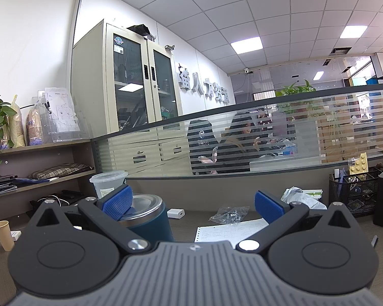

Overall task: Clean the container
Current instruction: 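Wipe the bottle's labelled side with the left gripper while the right gripper holds it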

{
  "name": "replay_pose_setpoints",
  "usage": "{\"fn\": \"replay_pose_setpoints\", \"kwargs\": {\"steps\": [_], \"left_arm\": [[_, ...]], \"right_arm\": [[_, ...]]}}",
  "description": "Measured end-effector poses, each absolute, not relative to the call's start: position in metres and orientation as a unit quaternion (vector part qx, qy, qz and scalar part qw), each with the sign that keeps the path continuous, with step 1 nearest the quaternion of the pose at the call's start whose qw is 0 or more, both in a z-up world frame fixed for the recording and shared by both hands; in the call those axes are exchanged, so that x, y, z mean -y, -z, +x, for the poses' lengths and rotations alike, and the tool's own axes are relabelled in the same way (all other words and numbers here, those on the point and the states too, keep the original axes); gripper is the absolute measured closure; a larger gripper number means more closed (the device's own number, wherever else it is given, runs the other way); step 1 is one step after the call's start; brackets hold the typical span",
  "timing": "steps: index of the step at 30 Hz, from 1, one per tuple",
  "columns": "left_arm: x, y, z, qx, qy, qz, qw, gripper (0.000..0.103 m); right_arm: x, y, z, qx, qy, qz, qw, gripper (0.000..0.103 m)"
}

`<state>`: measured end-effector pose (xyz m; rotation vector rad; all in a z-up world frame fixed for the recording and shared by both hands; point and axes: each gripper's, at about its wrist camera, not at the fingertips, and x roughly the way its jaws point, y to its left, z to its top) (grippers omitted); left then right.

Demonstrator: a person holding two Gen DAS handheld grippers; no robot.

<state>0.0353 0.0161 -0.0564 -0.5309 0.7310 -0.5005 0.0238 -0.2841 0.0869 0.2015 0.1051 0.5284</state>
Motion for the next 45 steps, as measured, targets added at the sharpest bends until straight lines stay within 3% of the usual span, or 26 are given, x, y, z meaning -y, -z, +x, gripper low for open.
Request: {"fn": "replay_pose_setpoints", "kwargs": {"steps": [45], "left_arm": [[-0.026,0.025,0.016,-0.285,0.328,-0.275,0.858,0.090]], "right_arm": [[0.285,-0.082,0.017,-0.051,-0.260,0.094,0.960,0.000]]}}
